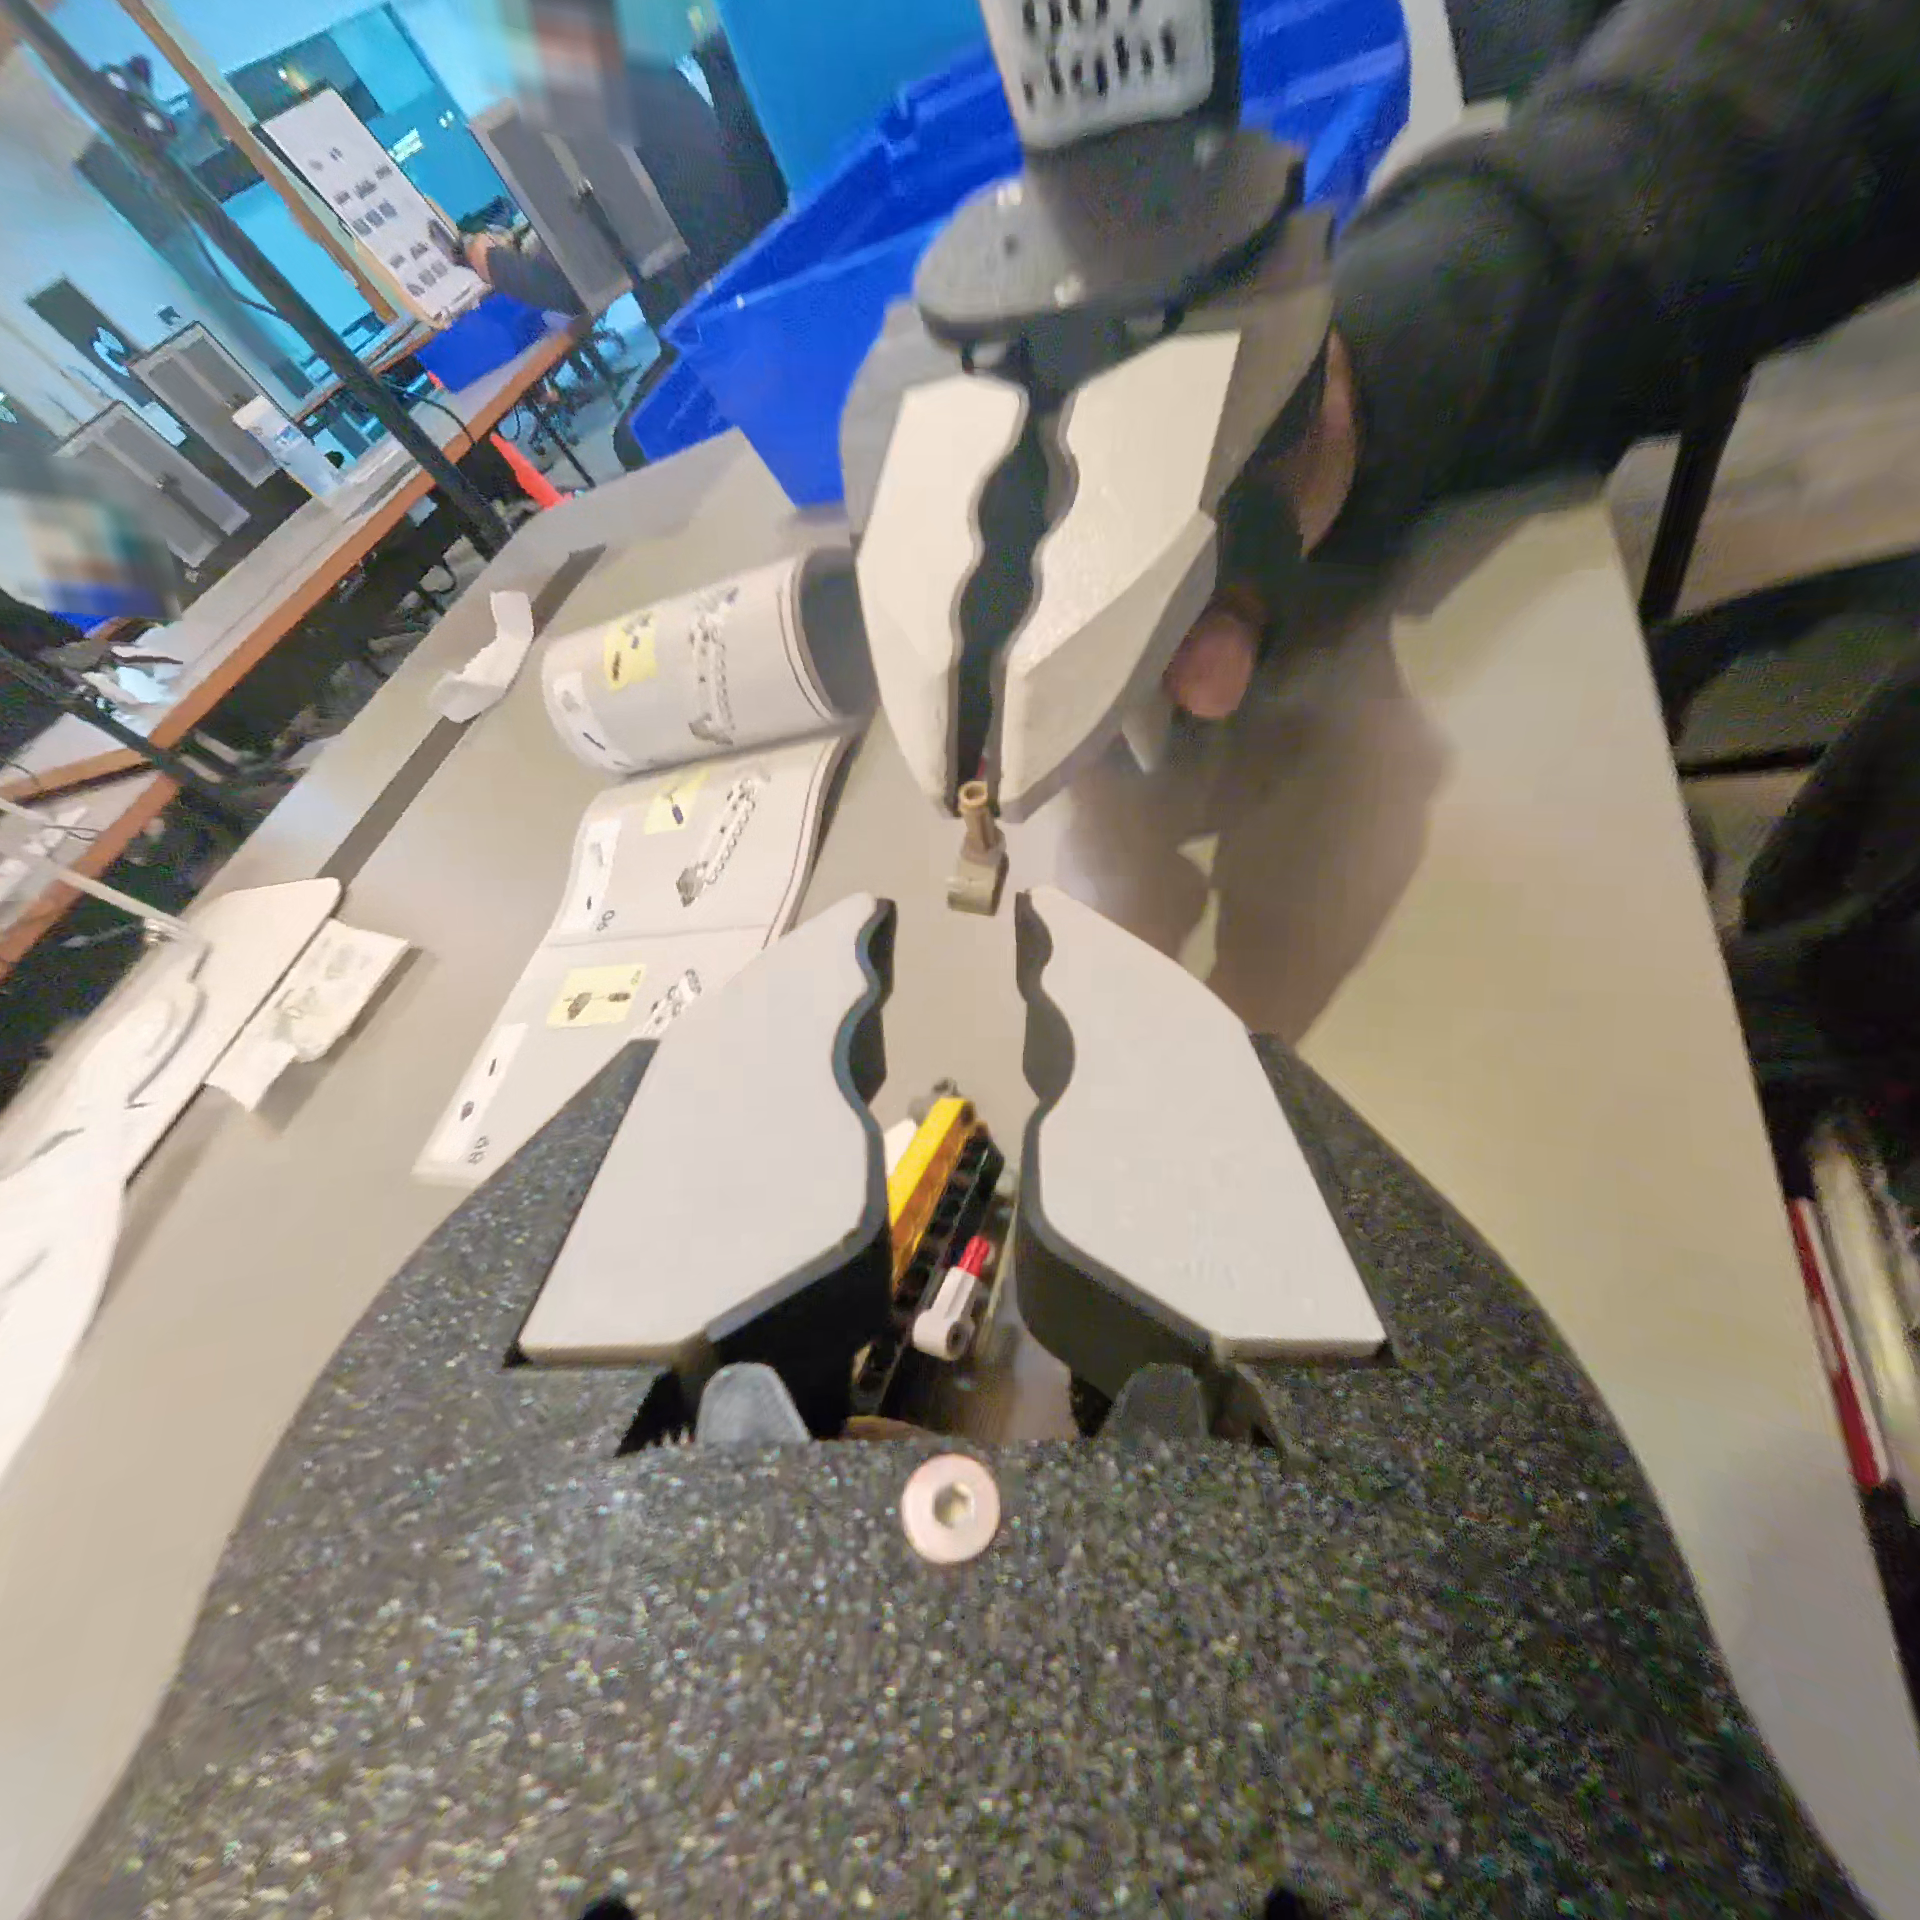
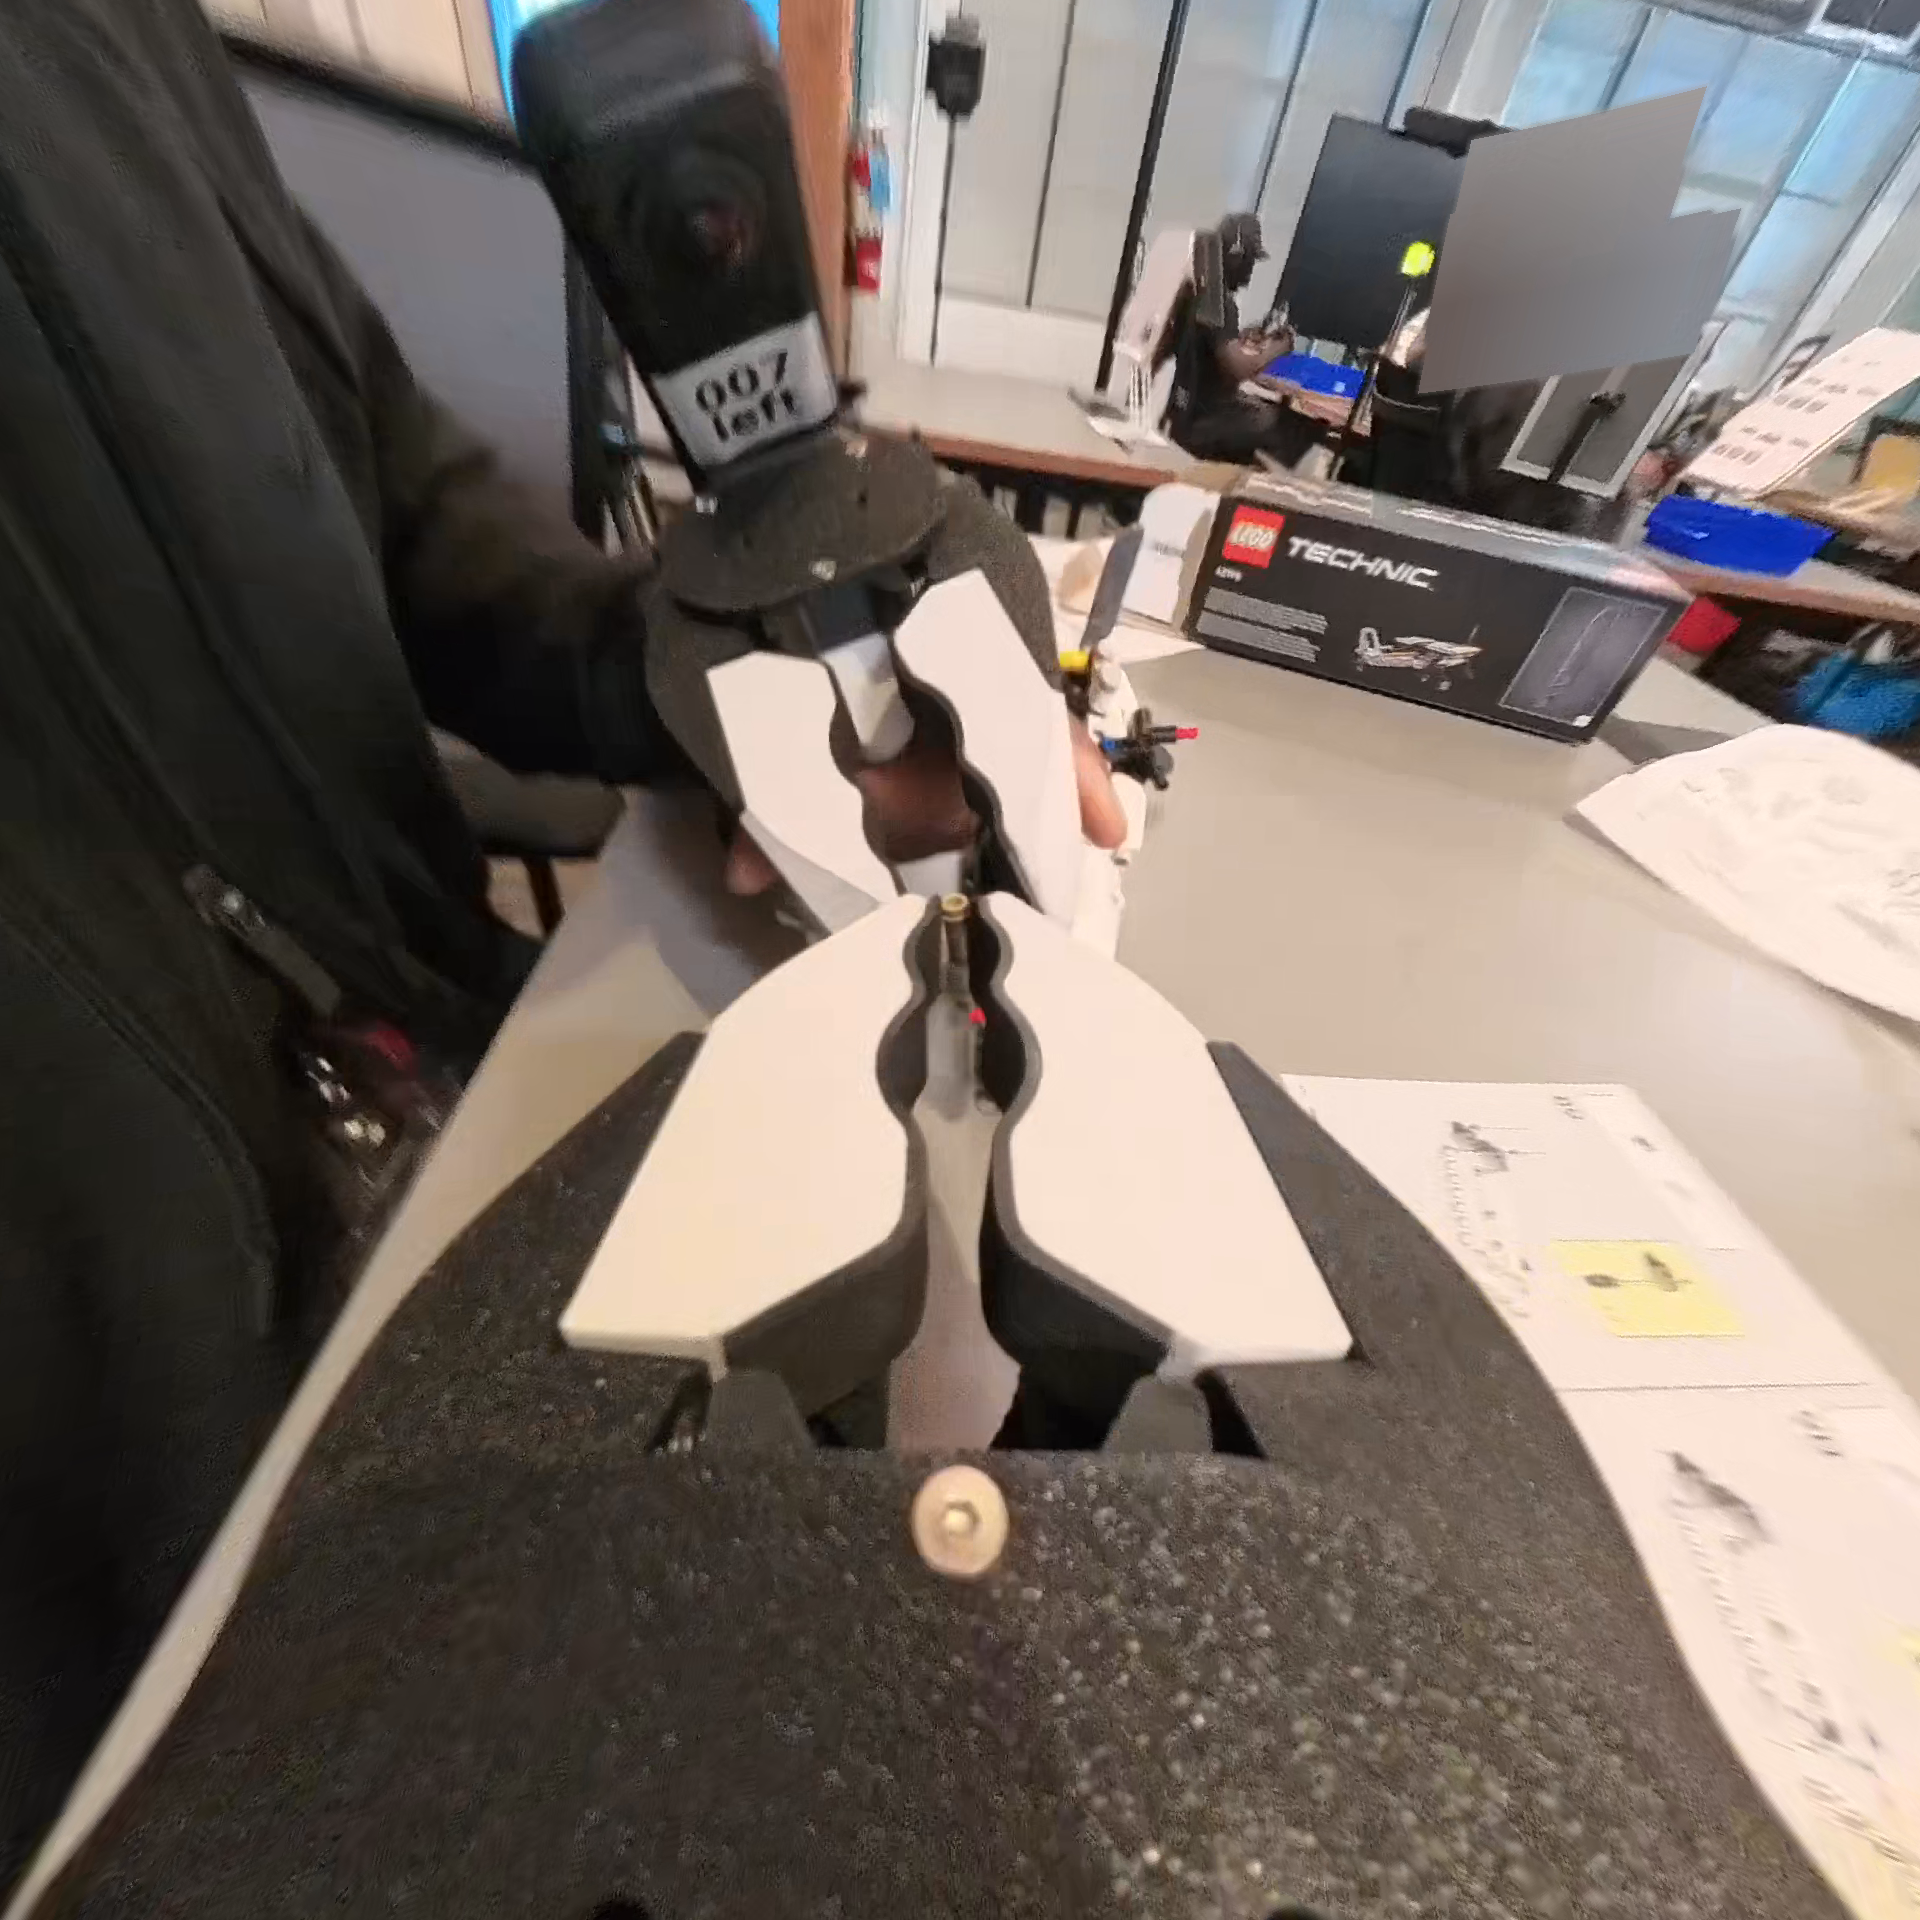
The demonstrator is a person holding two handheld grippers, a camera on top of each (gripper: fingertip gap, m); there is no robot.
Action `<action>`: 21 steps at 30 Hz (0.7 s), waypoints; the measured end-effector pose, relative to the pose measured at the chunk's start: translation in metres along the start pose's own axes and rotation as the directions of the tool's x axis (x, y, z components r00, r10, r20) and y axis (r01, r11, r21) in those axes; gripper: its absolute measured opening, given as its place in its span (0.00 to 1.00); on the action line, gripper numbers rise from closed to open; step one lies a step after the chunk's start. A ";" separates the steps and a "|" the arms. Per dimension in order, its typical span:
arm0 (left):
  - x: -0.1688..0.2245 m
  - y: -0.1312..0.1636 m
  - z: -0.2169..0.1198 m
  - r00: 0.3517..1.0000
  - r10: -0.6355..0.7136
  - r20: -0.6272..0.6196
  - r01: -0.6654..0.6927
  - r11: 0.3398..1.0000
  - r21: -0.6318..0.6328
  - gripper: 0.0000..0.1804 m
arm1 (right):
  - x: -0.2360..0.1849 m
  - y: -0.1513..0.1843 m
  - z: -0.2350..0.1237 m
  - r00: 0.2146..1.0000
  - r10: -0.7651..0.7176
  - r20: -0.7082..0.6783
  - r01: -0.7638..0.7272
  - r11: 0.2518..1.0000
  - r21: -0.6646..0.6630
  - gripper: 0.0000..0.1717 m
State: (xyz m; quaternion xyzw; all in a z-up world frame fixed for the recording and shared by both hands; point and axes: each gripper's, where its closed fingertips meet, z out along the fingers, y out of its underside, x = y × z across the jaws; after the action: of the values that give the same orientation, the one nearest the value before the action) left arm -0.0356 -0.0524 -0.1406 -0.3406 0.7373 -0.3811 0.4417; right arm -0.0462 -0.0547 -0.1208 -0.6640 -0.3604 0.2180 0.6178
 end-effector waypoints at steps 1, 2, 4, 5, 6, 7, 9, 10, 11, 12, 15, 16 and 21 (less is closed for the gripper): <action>-0.002 -0.004 0.000 0.999 -0.032 -0.002 0.033 0.999 0.023 0.14 | 0.002 -0.003 -0.001 0.998 0.054 0.011 -0.055 0.998 0.032 0.03; -0.004 -0.007 0.000 0.998 -0.062 0.002 0.062 0.997 0.042 0.15 | 0.004 -0.006 -0.002 0.995 0.102 0.021 -0.103 0.993 0.059 0.03; -0.007 -0.014 0.000 0.992 -0.125 0.010 0.124 0.989 0.081 0.14 | 0.008 -0.011 -0.003 0.981 0.191 0.037 -0.194 0.975 0.107 0.03; -0.009 -0.018 0.000 0.986 -0.168 0.013 0.166 0.980 0.110 0.13 | 0.009 -0.014 -0.004 0.972 0.231 0.043 -0.235 0.963 0.130 0.03; -0.010 -0.022 0.000 0.975 -0.221 0.007 0.218 0.965 0.144 0.10 | 0.012 -0.015 -0.004 0.963 0.266 0.044 -0.270 0.952 0.148 0.03; -0.011 -0.025 0.000 0.959 -0.282 -0.005 0.278 0.944 0.177 0.08 | 0.015 -0.017 -0.005 0.954 0.297 0.043 -0.300 0.940 0.163 0.03; -0.015 -0.029 -0.001 0.914 -0.404 -0.043 0.403 0.887 0.225 0.07 | 0.018 -0.019 -0.007 0.934 0.354 0.054 -0.358 0.913 0.194 0.03; -0.016 -0.030 -0.001 0.888 -0.456 -0.067 0.457 0.855 0.245 0.07 | 0.020 -0.020 -0.008 0.924 0.379 0.061 -0.383 0.900 0.209 0.03; -0.017 -0.031 -0.001 0.862 -0.497 -0.096 0.504 0.824 0.260 0.07 | 0.021 -0.022 -0.008 0.916 0.394 0.069 -0.399 0.890 0.222 0.03; -0.017 -0.033 -0.001 0.839 -0.529 -0.127 0.543 0.795 0.272 0.07 | 0.021 -0.023 -0.009 0.913 0.401 0.074 -0.407 0.884 0.231 0.02; -0.015 -0.030 0.001 0.791 -0.583 -0.185 0.611 0.749 0.256 0.08 | 0.022 -0.025 -0.011 0.904 0.419 0.084 -0.426 0.869 0.252 0.03; -0.014 -0.029 0.002 0.786 -0.587 -0.192 0.618 0.746 0.247 0.08 | 0.023 -0.025 -0.012 0.900 0.427 0.092 -0.436 0.862 0.259 0.03; -0.012 -0.032 0.002 0.776 -0.588 -0.230 0.631 0.733 0.254 0.08 | 0.018 -0.026 -0.010 0.885 0.445 0.137 -0.465 0.851 0.243 0.03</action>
State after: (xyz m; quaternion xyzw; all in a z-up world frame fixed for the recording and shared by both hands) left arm -0.0238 -0.0586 -0.1088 -0.4617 0.5412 -0.6399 0.2904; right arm -0.0328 -0.0486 -0.0916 -0.6317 -0.1830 0.4296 0.6188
